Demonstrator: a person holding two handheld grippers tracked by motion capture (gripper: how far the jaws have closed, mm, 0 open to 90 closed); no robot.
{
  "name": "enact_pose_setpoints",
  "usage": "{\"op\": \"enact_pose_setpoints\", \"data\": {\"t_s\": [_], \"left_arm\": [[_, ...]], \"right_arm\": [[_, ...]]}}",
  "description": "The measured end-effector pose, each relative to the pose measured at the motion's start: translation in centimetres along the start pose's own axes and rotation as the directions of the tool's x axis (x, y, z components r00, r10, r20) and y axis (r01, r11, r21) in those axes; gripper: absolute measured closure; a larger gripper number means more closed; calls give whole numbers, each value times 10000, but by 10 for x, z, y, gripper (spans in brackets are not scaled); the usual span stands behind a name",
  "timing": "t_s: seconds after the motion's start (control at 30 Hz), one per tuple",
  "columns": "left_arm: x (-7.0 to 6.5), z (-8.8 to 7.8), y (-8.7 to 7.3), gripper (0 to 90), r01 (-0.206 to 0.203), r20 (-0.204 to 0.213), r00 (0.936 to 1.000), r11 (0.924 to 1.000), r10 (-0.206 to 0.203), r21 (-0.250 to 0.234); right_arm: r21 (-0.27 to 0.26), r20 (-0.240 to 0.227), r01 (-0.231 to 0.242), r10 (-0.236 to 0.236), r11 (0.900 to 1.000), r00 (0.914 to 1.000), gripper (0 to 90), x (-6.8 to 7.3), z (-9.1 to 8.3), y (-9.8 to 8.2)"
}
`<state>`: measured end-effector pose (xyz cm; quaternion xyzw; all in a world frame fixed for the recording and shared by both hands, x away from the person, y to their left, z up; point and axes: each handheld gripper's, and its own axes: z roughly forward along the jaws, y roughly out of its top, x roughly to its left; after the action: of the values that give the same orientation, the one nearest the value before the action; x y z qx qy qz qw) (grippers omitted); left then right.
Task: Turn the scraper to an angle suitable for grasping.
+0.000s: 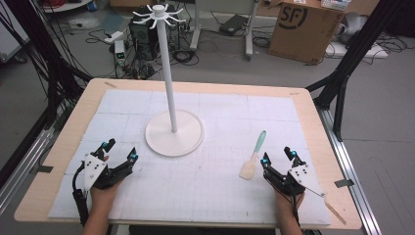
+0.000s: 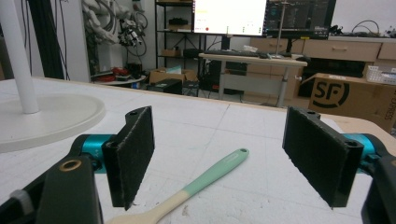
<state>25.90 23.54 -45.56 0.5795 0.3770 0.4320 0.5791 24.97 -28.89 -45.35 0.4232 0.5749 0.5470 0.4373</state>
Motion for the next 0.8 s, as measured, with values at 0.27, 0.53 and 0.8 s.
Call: {"op": "enact_pose_setpoints", "data": {"t_s": [0.27, 0.53, 0.8], "left_arm": [[0, 0, 0, 243, 2, -17, 10000, 10000, -2, 8], [0, 0, 0, 243, -6, -14, 10000, 10000, 6, 29], [-1, 0, 0, 244, 4, 4, 10000, 10000, -4, 10]], "right_arm": [[15, -77, -16, 16, 10000, 10000, 247, 1, -1, 0], [-44, -62, -125, 125, 9999, 9999, 240, 1, -1, 0], [-89, -357, -386, 383, 9992, 9986, 475, 3, 0, 0]]}}
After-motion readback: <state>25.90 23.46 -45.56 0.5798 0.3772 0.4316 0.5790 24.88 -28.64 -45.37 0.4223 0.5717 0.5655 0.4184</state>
